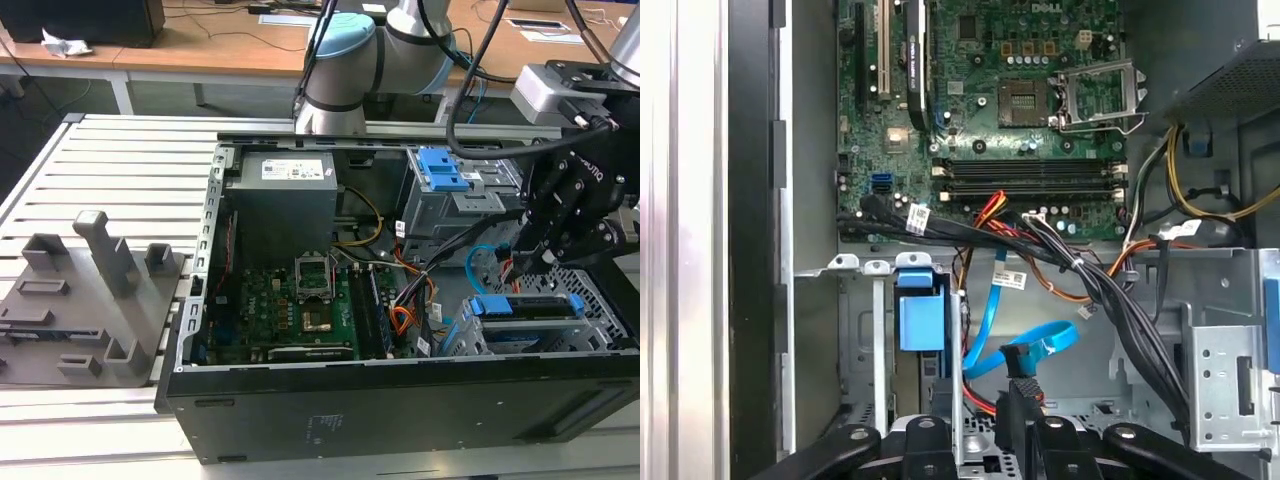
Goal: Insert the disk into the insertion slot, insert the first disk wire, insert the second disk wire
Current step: 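Insert the first disk wire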
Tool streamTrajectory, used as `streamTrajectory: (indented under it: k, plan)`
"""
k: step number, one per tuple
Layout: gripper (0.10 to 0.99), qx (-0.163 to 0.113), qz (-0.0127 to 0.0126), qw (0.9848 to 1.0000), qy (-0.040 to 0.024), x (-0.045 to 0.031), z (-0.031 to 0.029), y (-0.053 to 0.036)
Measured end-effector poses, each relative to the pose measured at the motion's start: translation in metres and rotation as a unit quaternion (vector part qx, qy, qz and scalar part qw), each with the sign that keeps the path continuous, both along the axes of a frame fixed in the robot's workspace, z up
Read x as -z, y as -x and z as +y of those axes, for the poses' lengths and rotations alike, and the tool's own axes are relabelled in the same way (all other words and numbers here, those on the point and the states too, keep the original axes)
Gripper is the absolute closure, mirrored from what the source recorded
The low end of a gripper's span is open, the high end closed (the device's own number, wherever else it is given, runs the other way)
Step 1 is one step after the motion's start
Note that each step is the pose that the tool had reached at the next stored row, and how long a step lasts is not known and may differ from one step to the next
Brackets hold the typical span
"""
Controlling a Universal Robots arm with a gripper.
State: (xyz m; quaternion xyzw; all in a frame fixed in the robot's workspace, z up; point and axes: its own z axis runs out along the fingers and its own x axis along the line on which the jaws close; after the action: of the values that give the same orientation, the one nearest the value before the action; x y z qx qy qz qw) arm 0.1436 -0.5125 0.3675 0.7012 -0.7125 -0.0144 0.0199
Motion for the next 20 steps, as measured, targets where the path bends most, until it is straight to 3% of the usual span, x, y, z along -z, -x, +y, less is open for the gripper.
streamTrajectory:
  k: [4,6,11,12,13,14,16,17,20]
  plan:
    - [0.725,0.0,0.0008,1.0,0.0,0.0063,0.0067,-0.0081]
    - [0.725,0.0,0.0008,1.0,0.0,0.0125,0.0074,-0.0087]
    - [0.725,0.0,0.0008,1.0,0.0011,0.0138,0.0074,-0.0088]
    - [0.741,0.0,0.0008,1.0,0.0013,0.0139,0.0074,-0.0088]
    - [0.867,0.0,0.0008,1.0,0.0014,0.0139,0.0074,-0.0088]
    - [0.918,0.0,0.0008,1.0,0.0015,0.014,0.0074,-0.0088]
    - [0.918,0.0,0.0008,1.0,0.0021,0.0142,0.0074,-0.0088]
    - [0.918,0.0,0.0009,1.0,0.002,0.0144,0.0056,-0.0088]
    - [0.918,0.0,0.0008,1.0,0.0022,0.0145,-0.0077,-0.0089]
